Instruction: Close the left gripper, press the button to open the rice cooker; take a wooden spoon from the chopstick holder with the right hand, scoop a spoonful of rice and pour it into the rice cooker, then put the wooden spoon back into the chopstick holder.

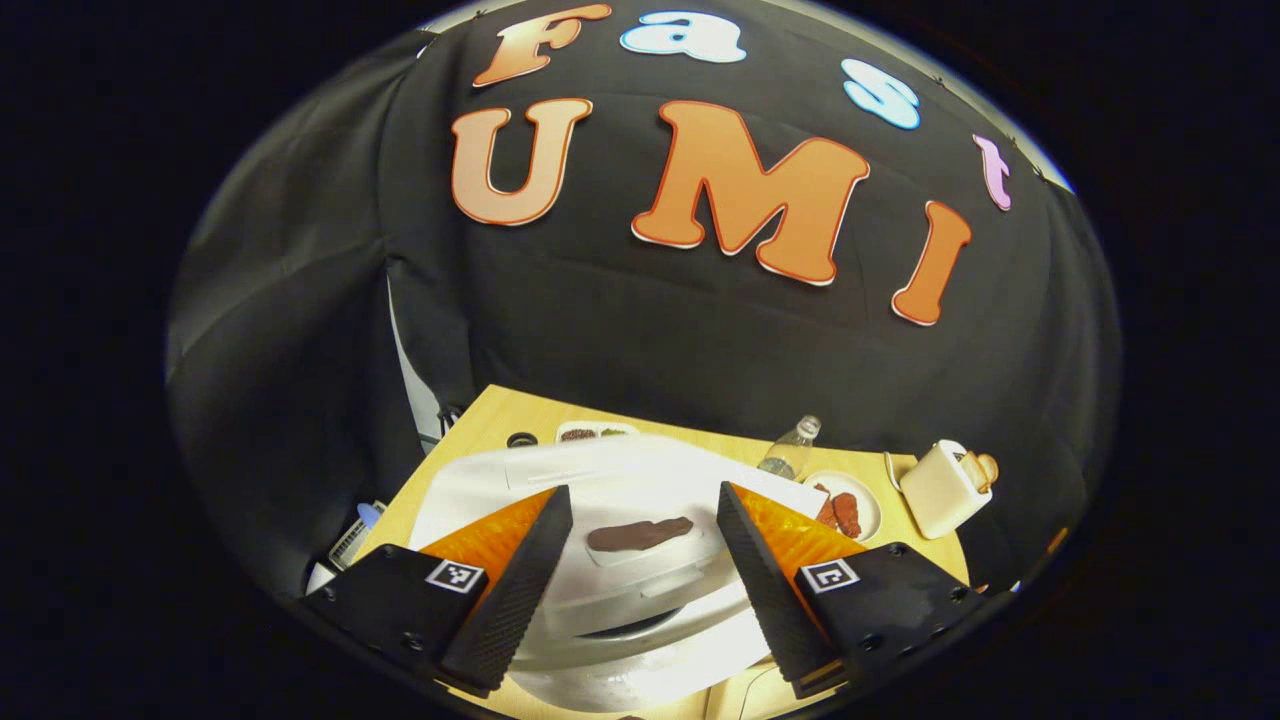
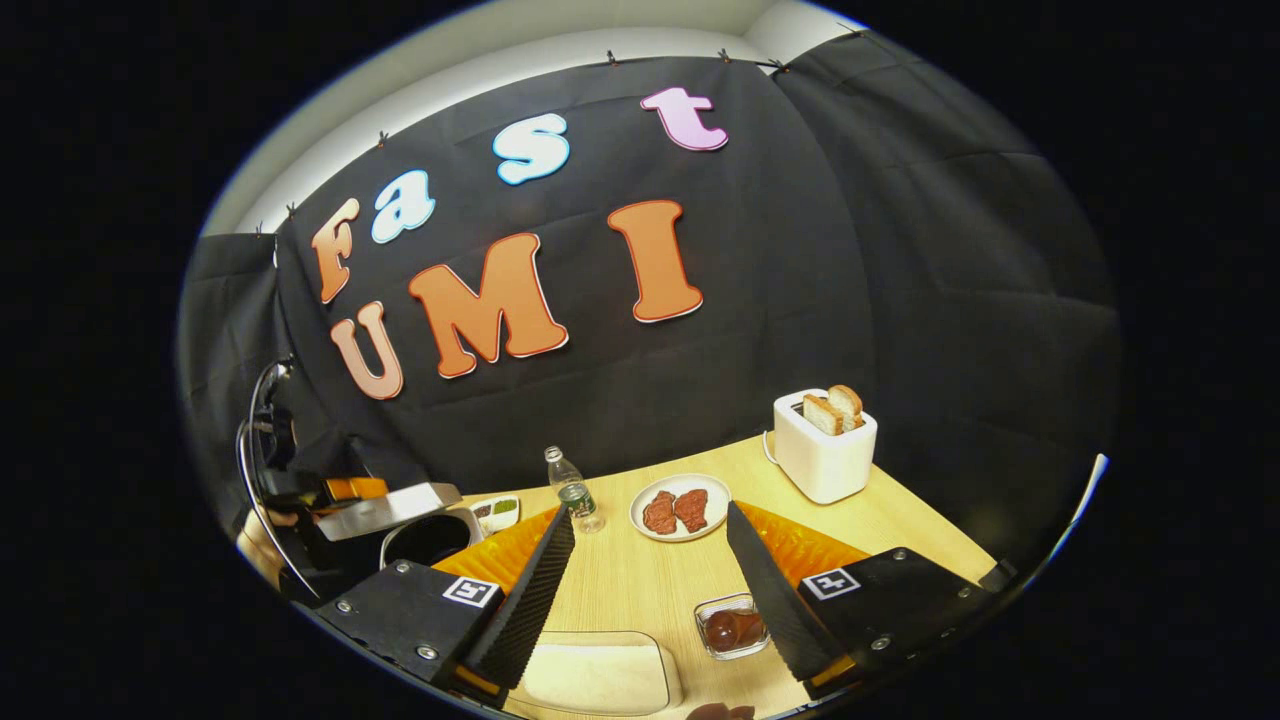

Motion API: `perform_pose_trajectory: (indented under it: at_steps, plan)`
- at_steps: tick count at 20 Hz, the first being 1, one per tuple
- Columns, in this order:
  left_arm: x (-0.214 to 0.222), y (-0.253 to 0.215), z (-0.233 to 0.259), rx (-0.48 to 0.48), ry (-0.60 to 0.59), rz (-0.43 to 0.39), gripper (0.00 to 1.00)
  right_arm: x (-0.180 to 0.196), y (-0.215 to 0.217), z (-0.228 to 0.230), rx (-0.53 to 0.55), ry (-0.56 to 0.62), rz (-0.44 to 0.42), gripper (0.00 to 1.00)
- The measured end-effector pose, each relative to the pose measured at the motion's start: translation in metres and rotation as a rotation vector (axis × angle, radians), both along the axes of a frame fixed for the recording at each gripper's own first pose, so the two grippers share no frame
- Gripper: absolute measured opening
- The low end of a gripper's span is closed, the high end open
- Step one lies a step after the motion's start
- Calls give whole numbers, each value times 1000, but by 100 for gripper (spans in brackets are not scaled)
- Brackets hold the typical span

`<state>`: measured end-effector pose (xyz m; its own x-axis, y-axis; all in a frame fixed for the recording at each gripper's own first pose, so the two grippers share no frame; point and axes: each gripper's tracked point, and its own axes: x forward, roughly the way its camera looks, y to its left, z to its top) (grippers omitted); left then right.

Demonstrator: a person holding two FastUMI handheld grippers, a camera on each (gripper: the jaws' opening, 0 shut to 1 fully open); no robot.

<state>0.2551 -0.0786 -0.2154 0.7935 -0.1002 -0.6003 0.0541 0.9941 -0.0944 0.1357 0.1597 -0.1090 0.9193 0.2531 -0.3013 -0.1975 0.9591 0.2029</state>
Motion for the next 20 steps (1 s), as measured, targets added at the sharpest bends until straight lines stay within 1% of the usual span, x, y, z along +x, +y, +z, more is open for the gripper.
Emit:
perform_pose_trajectory:
  at_steps: [1,2,3,4,5,7,11,13,15,18,20]
  plan:
    - [-5,2,-10,14,6,8,99,-2,1,-3,-4,8,5,95]
    - [-9,4,-18,21,11,19,99,-3,2,-7,-6,16,9,94]
    - [-11,6,-27,19,15,41,99,-4,2,-11,-6,24,7,95]
    - [-12,7,-33,17,19,59,98,-5,1,-16,-4,34,4,95]
    - [-14,9,-41,21,26,71,99,-5,-1,-19,-2,44,1,95]
    - [-21,9,-51,38,38,75,100,-5,-3,-28,2,63,-6,95]
    - [-34,13,-75,91,62,48,99,-6,-4,-39,-1,92,-11,94]
    - [-34,11,-76,122,53,6,100,-7,-2,-43,-4,101,-7,95]
    - [-30,9,-80,105,63,-19,100,-7,1,-44,-5,100,0,95]
    - [-31,7,-75,118,52,-29,100,-9,3,-45,-27,89,8,95]
    - [-29,8,-71,142,41,-36,100,-8,0,-44,-38,86,6,95]
